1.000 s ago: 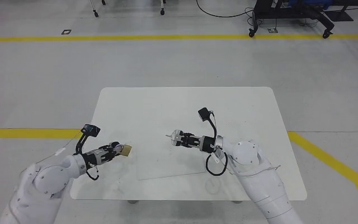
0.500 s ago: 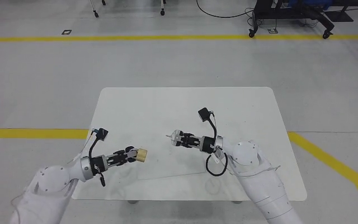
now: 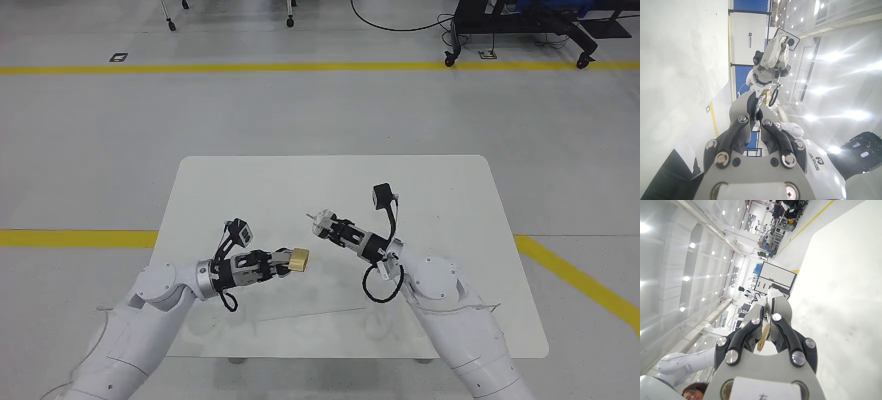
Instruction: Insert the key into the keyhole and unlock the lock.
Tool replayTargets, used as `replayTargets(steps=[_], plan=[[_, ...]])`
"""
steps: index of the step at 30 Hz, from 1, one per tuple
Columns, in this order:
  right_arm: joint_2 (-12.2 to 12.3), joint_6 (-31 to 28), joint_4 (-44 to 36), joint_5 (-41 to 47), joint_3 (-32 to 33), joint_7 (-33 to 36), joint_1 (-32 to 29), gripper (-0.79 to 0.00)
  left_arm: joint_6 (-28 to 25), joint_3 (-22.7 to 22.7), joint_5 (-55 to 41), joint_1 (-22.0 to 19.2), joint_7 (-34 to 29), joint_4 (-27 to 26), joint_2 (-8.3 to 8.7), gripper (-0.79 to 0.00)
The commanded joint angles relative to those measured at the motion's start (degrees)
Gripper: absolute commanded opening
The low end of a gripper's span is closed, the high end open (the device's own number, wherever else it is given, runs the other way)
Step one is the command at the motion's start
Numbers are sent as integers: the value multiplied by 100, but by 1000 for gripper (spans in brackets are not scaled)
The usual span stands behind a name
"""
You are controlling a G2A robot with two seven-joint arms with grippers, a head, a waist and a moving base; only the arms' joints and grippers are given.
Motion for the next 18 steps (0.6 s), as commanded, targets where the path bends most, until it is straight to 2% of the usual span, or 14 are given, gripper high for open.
replayTargets(steps=[1, 11, 18], plan=[[-9, 184, 62, 88, -12, 43, 64, -785, -132, 82, 37, -71, 144, 67, -43, -785], [-39, 393, 198, 291, -136, 395, 239, -785, -467, 135, 388, -189, 812, 115, -131, -785], [-55, 593, 239, 370, -220, 563, 317, -785, -550, 90, 587, -217, 1049, 98, -155, -785]])
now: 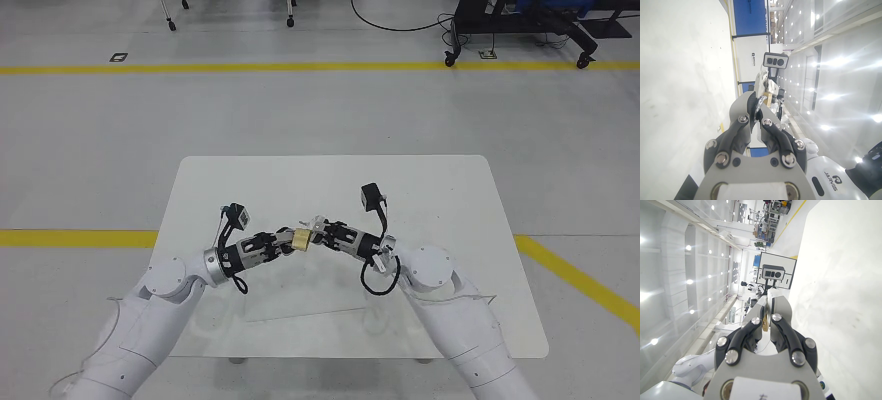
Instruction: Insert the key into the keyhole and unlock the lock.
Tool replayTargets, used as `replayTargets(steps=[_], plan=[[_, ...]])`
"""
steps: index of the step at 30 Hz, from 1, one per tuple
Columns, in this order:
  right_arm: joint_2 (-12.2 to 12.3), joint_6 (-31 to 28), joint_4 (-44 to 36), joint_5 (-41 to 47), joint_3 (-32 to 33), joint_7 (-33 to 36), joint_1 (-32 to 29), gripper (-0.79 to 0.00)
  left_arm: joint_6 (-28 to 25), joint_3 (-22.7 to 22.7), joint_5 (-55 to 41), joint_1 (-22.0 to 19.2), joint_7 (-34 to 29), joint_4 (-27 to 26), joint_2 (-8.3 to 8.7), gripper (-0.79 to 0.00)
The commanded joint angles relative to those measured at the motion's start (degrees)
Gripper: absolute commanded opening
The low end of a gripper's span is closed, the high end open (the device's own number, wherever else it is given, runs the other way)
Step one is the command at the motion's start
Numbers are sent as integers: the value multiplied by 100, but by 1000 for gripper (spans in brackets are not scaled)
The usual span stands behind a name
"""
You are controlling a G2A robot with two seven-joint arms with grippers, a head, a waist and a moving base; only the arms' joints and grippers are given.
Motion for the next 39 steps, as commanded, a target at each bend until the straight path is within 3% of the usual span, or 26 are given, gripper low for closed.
replayTargets(steps=[1, 9, 13, 19, 26, 32, 34, 39], plan=[[-8, -8, 9, 36, -21, 4, 21, -785, -17, -9, 85, -10, 53, -10, -4, -785], [-25, -319, -27, 362, -126, 568, 56, -785, 48, -63, 77, -76, 118, 31, -35, -785], [-37, -302, -14, 266, -220, 611, 118, -785, 199, -43, -339, -117, -176, 125, -77, -785], [-2, -855, -172, 296, 28, 330, -49, -785, 605, 60, -1364, -363, -1128, 771, -195, -785], [95, -1302, -668, 181, 474, -34, -564, -785, 799, 313, -2100, -748, -1796, 1588, -411, -785], [189, -651, -1305, -329, 753, -203, -870, -785, 1061, 598, -2395, -1253, -2370, 2143, -630, -785], [206, -500, -1489, -394, 795, -192, -935, -785, 983, 853, -1954, -1567, -2563, 2286, -712, -785], [206, -500, -1489, -394, 795, -192, -935, -785, 983, 853, -1954, -1567, -2563, 2286, -712, -785]])
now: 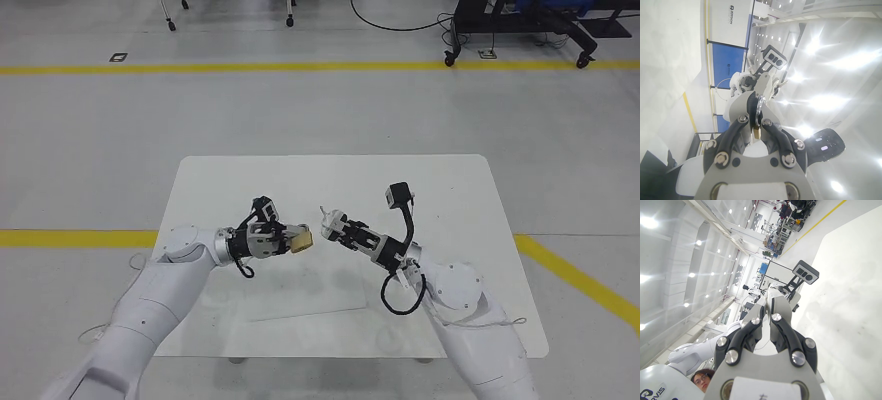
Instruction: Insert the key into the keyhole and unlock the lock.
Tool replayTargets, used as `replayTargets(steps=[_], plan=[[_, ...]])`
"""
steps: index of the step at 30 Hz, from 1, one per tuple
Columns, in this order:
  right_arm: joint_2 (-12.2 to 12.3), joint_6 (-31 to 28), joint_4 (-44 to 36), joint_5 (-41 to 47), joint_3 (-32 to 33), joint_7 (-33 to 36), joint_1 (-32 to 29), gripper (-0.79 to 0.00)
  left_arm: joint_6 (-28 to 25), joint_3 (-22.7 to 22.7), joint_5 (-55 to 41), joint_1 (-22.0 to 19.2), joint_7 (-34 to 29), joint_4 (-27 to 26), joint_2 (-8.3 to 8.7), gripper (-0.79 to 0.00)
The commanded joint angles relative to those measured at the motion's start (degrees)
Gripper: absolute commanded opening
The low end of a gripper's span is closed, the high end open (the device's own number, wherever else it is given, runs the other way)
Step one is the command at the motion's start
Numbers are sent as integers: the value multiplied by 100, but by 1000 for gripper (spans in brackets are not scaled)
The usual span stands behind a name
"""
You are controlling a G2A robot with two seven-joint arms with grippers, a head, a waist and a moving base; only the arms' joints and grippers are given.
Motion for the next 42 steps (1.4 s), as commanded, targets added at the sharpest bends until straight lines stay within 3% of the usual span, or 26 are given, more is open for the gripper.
replayTargets(steps=[1, 12, 16, 19, 26, 29, 34, 42], plan=[[0, 1, -1, 0, 0, 0, 0, -785, 4, -4, -14, 5, 3, -2, 0, -785], [0, 1, -1, 0, 0, 0, 0, -785, 50, -47, -105, 92, 188, -101, -3, -785], [64, 0, -311, 284, 365, 131, -293, -785, 98, -233, -172, 237, 440, -329, 35, -785], [153, 300, -688, 221, 741, 363, -640, -785, 144, -282, -47, 285, 600, -471, 50, -785], [248, 944, -1433, -167, 817, 656, -1229, -785, -95, -282, 877, 297, 1570, -728, 78, -785], [247, 1221, -1468, -643, 621, 366, -1221, -785, 9, -269, 1202, 275, 2093, -810, 74, -785], [179, 1713, -1432, -1707, 22, -726, -1117, -785, 185, -267, 1475, 274, 2534, -890, 60, -785], [91, 1700, -1021, -1520, -382, -943, -812, -785, 399, -315, 1515, 255, 2576, -854, 35, -785]])
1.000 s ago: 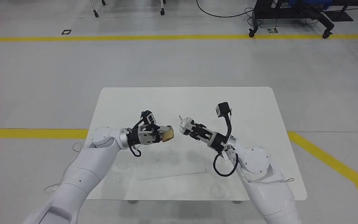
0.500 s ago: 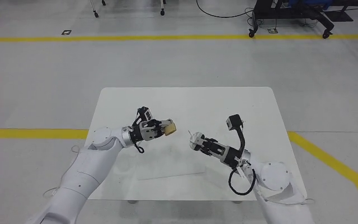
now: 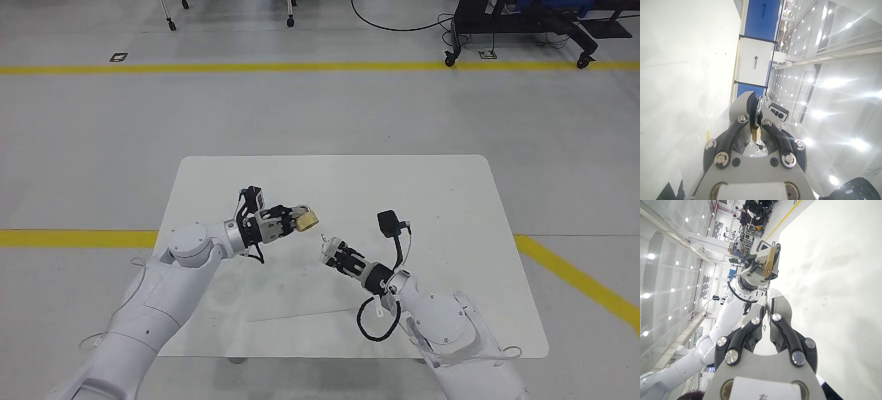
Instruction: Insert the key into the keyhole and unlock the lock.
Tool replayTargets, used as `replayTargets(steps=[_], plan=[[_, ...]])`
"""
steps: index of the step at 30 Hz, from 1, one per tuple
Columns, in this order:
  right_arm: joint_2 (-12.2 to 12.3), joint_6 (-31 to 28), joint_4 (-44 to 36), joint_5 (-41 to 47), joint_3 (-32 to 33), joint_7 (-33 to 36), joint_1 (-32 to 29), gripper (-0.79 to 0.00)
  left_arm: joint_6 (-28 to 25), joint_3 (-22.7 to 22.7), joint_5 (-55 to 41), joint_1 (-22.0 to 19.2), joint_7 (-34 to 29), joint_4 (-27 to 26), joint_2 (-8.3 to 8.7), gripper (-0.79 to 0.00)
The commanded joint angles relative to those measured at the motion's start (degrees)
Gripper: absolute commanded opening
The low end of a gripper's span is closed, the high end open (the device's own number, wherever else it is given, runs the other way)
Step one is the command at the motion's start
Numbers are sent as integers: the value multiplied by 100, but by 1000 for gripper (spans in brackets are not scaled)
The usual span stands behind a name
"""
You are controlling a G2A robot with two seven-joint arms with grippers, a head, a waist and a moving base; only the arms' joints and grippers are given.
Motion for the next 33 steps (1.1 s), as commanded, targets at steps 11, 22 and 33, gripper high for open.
replayTargets(steps=[11, 22, 33], plan=[[-79, -62, 486, 390, -191, -72, 330, -785, -20, 35, 202, -19, -33, 31, -59, -785], [-107, -116, 666, 491, -260, -94, 396, -785, -57, -12, 262, -2, -29, 64, -98, -785], [-116, -120, 691, 499, -274, -99, 406, -785, -55, -61, 343, 28, -122, 54, -119, -785]])
